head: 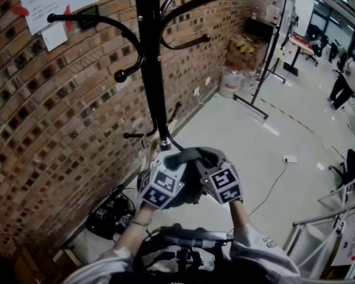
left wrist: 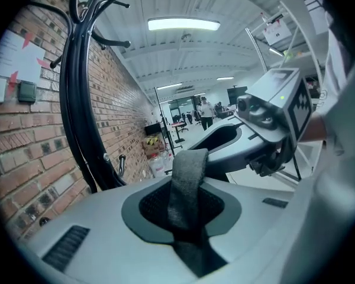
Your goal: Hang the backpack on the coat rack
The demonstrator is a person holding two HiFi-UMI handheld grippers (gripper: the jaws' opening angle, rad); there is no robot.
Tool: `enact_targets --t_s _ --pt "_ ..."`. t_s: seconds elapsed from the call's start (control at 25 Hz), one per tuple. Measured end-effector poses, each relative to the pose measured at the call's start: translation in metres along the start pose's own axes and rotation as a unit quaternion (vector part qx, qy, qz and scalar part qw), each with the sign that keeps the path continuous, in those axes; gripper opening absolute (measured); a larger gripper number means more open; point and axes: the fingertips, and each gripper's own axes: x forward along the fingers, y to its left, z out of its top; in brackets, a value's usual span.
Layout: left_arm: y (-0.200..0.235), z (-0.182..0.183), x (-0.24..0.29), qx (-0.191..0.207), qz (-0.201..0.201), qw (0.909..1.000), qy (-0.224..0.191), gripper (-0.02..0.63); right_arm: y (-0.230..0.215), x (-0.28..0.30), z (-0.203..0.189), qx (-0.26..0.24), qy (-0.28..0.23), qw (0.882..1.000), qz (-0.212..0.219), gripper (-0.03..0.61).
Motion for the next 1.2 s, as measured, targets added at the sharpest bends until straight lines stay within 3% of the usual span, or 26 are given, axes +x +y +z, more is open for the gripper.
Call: enact_targets --t_s 0.4,1.0,1.2 --pt "0.002 -0.006 0.002 -0.043 0.007 0.999 0.001 0.087 -0.003 0.012 0.004 -0.054 -0.002 0.995 0.088 0.071" --pt "0.005 -0.011 -0.002 -0.147 0.029 0.9887 0.005 0.14 0.0 0.048 0.004 -0.112 0.004 0.969 0.222 0.071" --pt "0.01 -0.038 0.008 -0.15 0.051 0.9861 0.05 0.144 0.01 0.064 -0.011 -0.12 0.015 0.962 0.245 0.071"
